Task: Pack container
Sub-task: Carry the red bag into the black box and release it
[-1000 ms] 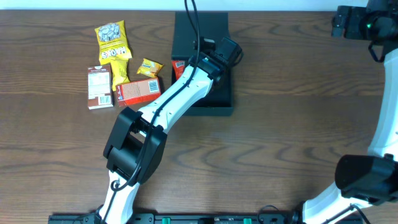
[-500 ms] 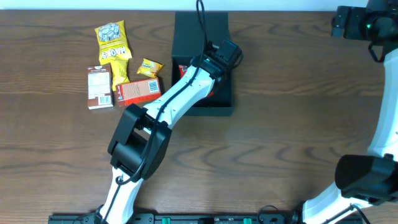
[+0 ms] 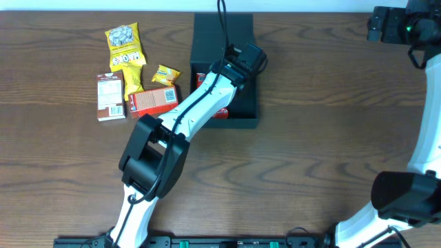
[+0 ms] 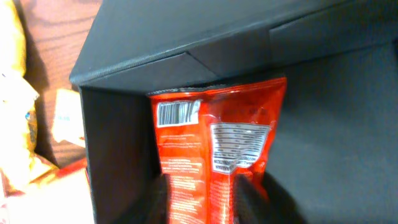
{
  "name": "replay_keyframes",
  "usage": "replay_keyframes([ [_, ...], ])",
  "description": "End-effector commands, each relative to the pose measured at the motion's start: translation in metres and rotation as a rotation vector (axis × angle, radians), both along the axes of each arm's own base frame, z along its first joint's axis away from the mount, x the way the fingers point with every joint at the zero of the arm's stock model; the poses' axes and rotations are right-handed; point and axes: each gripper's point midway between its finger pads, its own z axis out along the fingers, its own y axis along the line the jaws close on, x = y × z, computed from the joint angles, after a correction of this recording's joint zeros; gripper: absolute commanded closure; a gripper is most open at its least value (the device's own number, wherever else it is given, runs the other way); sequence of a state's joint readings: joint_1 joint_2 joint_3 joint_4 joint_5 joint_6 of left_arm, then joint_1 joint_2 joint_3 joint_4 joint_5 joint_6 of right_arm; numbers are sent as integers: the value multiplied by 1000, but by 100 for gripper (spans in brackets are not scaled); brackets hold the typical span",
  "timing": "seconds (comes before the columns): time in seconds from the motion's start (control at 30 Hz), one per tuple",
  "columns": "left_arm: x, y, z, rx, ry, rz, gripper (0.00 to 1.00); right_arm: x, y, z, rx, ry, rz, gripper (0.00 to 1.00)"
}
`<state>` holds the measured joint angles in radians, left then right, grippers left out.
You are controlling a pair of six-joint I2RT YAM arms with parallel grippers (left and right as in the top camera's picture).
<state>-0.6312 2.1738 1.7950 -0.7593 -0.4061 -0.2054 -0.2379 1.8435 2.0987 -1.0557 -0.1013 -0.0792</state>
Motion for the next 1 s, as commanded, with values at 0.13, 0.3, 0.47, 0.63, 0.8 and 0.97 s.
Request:
replay_keyframes([
  [0.13, -22, -38, 8, -237, 122, -84, 94, 1, -2, -5, 19, 10, -11, 1],
  [0.3, -16, -34, -29, -217, 167, -60, 94, 1, -2, -5, 19, 10, -11, 1],
  [0.47, -10, -24, -57, -207, 204, -31, 94, 1, -2, -6, 20, 11, -11, 1],
  [0.63, -8, -15, -74, -195, 228, 4, 94, 0, -2, -6, 20, 12, -11, 1],
  [0.8, -4, -17, -72, -239, 201, 78, 94, 0, -2, -6, 20, 13, -11, 1],
  [0.97, -1, -20, -62, -259, 186, 72, 94, 0, -2, -6, 19, 12, -11, 1],
])
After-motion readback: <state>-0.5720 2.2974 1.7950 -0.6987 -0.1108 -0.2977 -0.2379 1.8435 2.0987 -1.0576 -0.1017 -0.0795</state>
